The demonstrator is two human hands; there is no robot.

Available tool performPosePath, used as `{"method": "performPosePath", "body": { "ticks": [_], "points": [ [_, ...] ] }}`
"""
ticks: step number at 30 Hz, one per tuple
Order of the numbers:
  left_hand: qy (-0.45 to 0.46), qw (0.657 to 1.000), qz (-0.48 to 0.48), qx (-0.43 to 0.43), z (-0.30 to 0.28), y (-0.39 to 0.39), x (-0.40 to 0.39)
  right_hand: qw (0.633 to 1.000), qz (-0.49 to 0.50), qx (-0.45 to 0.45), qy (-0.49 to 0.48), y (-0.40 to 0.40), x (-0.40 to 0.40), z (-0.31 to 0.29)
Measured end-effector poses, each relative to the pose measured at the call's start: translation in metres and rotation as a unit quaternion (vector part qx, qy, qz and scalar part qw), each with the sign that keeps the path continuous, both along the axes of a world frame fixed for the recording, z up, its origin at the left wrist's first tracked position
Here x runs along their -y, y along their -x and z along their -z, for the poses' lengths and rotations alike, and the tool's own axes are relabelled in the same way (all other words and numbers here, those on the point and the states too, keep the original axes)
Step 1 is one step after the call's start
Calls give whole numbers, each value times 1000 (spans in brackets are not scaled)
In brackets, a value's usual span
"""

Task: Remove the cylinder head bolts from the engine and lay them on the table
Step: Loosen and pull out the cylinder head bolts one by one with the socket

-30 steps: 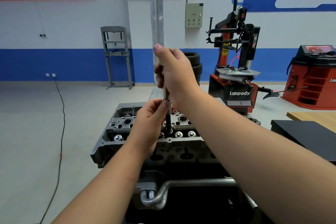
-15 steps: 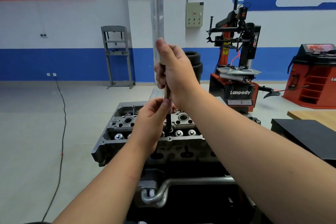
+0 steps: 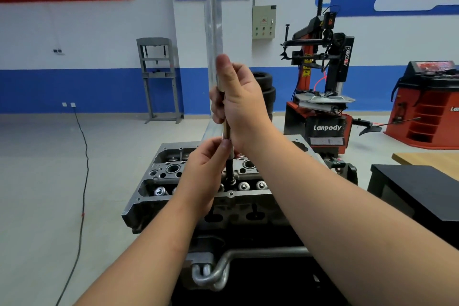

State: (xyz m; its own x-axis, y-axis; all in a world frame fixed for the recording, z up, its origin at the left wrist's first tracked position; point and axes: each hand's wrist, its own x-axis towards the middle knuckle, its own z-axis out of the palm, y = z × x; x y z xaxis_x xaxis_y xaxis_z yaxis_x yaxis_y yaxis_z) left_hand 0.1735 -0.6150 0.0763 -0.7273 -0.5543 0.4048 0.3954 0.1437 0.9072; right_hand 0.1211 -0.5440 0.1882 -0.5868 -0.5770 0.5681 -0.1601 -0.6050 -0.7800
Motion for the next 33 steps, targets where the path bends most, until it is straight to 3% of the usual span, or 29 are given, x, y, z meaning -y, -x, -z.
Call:
{"method": "performPosePath", "body": {
  "ticks": [5,8,12,17,20,24,26,30,33],
  "points": [
    [10,999,-29,-19,1,4,-1,1000,16,5,-14,-1,0,2],
    [47,999,24,11,3,1,0,1000,-6,16,-13,-4,1,1],
    [13,998,63,24,1,-5,1,999,27,-38,0,-5,0,4],
    [-11,1000,8,-23,1,-1,-1,994,94,-56,16,-5,-3,6],
    [-9,999,-18,-26,2,1,1,996,74,-46,-11,-6,-2,5],
    [-3,999,39,4,1,-3,1,1000,11,-6,-5,-4,0,-1],
    [-14,998,61,5,1,-6,1,999,9,-37,-21,-2,1,-1],
    [-36,999,31,-13,-1,-5,0,987,113,-109,-24,-7,-2,2],
    [-35,999,-12,-24,-1,-1,-1,976,187,-93,-54,-6,-6,-1]
  ]
}}
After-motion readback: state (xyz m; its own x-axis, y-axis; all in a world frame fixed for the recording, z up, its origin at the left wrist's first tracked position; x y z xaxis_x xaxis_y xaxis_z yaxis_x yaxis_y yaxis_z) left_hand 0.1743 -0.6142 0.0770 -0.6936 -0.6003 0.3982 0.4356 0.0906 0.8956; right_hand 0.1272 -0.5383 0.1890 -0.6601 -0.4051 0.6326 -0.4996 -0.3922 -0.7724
